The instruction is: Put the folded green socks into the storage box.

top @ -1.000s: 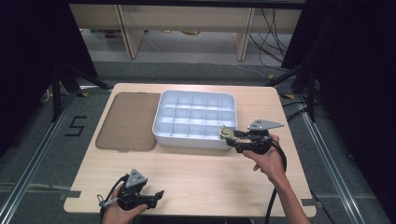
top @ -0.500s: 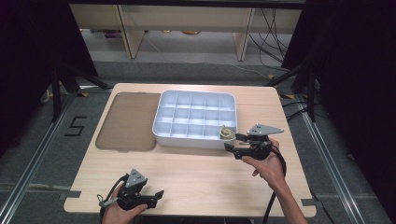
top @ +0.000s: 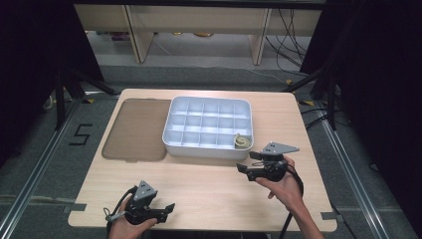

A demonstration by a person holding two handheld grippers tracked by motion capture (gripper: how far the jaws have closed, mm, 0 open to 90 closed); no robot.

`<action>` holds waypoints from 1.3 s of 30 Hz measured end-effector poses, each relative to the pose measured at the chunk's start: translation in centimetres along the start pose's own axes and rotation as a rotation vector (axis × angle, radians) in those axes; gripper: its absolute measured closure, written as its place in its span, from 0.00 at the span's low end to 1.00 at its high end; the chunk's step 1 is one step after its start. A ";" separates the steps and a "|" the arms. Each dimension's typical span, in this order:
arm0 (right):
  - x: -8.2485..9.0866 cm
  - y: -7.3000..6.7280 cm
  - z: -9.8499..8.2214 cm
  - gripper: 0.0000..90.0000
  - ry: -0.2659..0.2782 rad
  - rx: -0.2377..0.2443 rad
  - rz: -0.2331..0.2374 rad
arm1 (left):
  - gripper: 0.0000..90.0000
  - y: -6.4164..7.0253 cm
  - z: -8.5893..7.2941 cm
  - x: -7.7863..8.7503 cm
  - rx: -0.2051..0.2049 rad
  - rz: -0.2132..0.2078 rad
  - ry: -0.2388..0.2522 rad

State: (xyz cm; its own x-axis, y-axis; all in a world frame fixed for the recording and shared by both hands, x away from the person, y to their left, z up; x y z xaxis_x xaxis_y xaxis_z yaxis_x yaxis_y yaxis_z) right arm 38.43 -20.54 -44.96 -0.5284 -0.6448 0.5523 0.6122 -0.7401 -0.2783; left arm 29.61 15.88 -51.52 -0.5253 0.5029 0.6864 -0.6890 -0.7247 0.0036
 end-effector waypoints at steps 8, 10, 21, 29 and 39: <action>0.1 -0.6 -1.2 0.32 -0.029 0.014 0.014 | 0.24 0.1 0.0 0.0 -0.012 -0.001 -0.003; 0.0 -0.8 -1.4 0.31 -0.022 0.005 0.018 | 0.24 0.2 0.1 0.0 -0.012 -0.003 -0.001; 0.4 -1.1 -3.4 0.25 -0.045 -0.014 0.028 | 0.24 0.4 0.1 0.0 -0.022 -0.012 -0.007; 0.6 -1.2 -4.9 0.23 -0.046 -0.026 0.042 | 0.24 0.5 0.1 -0.1 -0.026 -0.011 -0.010; 0.8 -1.5 -6.6 0.21 -0.058 0.013 0.040 | 0.24 0.9 0.1 -0.3 -0.006 0.002 0.004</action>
Point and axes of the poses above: each handheld gripper's, and its own axes: x roughly backward along the jaws, z roughly out of its top, y roughly to its right, the point moved 2 cm from there along -x, roughly forward along the jaws, and after that the axes turned 10 degrees about -x, right-handed, at the moved point
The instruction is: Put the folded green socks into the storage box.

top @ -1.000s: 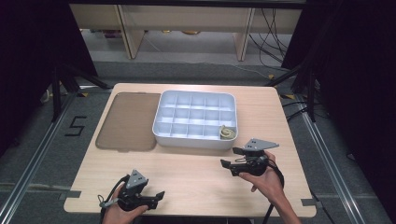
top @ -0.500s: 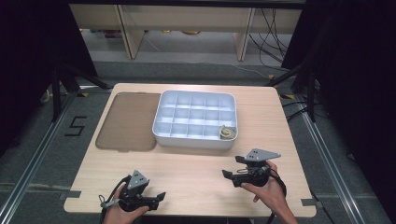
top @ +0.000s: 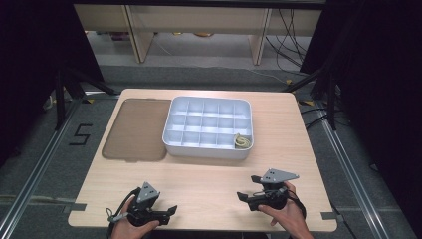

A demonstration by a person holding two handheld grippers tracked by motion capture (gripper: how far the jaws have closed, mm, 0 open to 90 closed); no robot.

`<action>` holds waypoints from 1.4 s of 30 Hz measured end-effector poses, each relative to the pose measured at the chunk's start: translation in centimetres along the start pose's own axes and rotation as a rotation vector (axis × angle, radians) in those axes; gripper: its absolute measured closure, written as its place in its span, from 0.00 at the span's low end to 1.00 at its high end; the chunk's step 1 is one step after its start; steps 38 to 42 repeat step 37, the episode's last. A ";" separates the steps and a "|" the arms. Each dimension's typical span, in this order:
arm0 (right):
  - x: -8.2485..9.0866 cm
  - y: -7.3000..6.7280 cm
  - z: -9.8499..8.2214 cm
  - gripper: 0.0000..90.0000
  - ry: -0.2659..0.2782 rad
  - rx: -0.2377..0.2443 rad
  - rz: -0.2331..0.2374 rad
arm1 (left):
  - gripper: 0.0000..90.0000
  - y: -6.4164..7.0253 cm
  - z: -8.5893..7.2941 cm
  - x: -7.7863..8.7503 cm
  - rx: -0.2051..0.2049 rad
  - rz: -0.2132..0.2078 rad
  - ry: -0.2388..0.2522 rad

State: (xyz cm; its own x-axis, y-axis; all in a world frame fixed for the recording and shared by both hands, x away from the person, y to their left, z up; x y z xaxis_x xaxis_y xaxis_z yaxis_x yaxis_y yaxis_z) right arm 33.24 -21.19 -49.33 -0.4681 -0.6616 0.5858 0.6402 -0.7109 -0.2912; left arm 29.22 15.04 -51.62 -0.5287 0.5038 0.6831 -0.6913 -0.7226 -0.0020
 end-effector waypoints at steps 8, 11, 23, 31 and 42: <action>0.1 -0.3 -1.4 0.18 -0.014 0.009 -0.024 | 0.24 0.0 0.0 0.0 -0.027 -0.014 -0.009; 0.2 -0.4 -1.7 0.18 -0.016 0.009 -0.028 | 0.24 0.0 0.0 0.0 -0.026 -0.015 -0.007; 0.4 -1.3 -3.0 0.18 -0.040 0.012 -0.028 | 0.20 0.2 0.1 -0.1 -0.014 -0.027 0.006; 0.3 -1.4 -3.2 0.18 -0.050 0.006 -0.008 | 0.18 0.2 0.1 -0.2 -0.008 -0.022 0.016; 0.2 -1.4 -3.2 0.18 -0.047 0.014 -0.030 | 0.17 0.2 0.1 -0.2 -0.008 -0.023 0.020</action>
Point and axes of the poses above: each handheld gripper's, and its own axes: x roughly backward along the jaws, z roughly out of its top, y roughly to its right, the point moved 2 cm from there along -x, roughly forward along the jaws, and after that the axes turned 10 degrees about -x, right-handed, at the moved point
